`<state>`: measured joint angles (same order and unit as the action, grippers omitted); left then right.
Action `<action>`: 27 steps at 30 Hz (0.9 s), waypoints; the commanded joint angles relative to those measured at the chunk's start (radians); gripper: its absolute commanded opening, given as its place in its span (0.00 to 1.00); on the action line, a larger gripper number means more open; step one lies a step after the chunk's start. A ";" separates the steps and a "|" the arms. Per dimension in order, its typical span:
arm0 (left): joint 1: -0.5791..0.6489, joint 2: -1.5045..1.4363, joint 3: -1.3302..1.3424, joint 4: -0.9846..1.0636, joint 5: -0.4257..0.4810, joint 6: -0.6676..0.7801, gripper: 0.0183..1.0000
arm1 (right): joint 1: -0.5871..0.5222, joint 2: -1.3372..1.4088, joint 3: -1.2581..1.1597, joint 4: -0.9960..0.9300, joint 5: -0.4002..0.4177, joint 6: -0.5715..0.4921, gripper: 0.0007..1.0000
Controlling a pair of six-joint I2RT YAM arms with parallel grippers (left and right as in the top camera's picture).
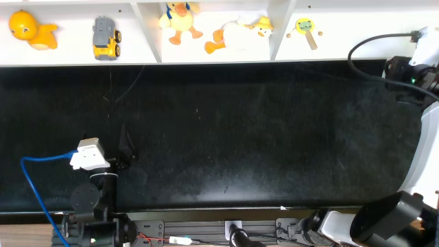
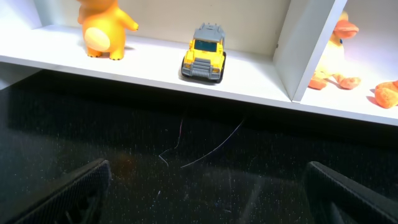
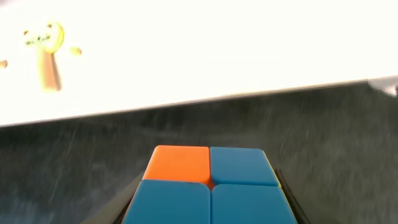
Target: Store Toys
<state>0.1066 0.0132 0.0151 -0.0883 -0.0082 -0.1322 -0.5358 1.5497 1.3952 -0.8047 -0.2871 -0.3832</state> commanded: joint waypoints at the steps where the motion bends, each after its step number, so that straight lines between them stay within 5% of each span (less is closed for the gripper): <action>1: -0.002 -0.010 -0.007 0.005 -0.001 -0.004 1.00 | -0.009 -0.008 -0.093 0.110 -0.046 -0.021 0.04; 22: -0.002 -0.010 -0.007 0.005 -0.001 -0.004 1.00 | -0.014 -0.027 -0.506 1.025 -0.080 -0.019 0.05; 27: -0.002 -0.010 -0.007 0.005 -0.001 -0.003 1.00 | -0.015 -0.026 -0.576 1.208 -0.109 0.085 0.05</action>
<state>0.1066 0.0132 0.0151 -0.0883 -0.0082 -0.1318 -0.5434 1.5494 0.8417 0.3531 -0.3637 -0.3695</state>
